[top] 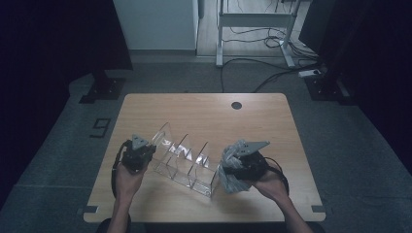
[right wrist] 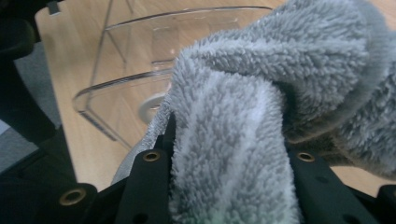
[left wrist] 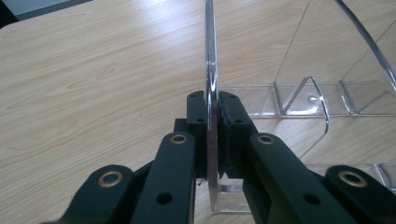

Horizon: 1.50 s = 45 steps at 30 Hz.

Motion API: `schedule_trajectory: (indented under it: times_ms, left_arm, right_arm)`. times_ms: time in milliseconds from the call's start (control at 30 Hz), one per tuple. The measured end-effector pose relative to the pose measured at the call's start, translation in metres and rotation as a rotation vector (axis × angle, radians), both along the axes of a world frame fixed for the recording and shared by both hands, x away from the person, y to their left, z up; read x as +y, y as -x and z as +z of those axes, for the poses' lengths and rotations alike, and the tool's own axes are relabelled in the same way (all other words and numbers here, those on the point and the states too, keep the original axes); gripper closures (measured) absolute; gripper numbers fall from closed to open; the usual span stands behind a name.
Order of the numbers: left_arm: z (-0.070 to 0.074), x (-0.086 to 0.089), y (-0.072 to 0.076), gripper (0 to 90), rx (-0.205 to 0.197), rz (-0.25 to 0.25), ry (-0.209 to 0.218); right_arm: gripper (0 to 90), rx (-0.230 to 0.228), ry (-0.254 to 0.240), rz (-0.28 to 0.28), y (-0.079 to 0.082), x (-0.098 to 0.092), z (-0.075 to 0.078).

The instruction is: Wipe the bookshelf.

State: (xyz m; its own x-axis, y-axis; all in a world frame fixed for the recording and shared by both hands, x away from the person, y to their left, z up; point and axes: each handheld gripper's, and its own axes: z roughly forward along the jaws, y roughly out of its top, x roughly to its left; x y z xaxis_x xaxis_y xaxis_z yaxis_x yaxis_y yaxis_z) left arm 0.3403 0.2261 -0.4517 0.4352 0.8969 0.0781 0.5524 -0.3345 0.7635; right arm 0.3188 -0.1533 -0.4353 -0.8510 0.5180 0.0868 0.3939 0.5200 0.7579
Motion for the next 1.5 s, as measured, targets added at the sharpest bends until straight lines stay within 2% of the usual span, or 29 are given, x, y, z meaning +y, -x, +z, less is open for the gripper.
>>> schedule_trajectory:
  times_ms: [367,733,833,1067,1167,1500]
  left_arm:
    - [0.0,-0.002,0.0,83.9,0.002,0.012,-0.016]
    - [0.0,-0.002,0.001,83.5,0.006,0.014,-0.019]
    - [0.001,-0.003,0.001,83.3,0.007,0.014,-0.022]
    - [0.0,-0.003,0.001,83.4,0.007,0.014,-0.022]
    - [0.0,-0.002,0.001,83.4,0.006,0.01,-0.016]
    - [-0.001,0.002,0.001,84.2,0.004,-0.022,-0.003]
  right_arm:
    - [63.9,0.029,-0.019,0.058,0.021,0.009,-0.003]
    - [63.6,0.027,0.004,0.117,0.041,0.019,-0.003]
    - [63.7,0.032,0.006,0.116,0.042,0.02,-0.004]
    - [64.0,0.032,0.048,0.12,0.043,0.024,-0.013]
    - [64.0,0.044,0.052,0.116,0.042,0.025,-0.017]
    - [63.8,0.097,0.11,0.118,0.039,0.031,-0.036]
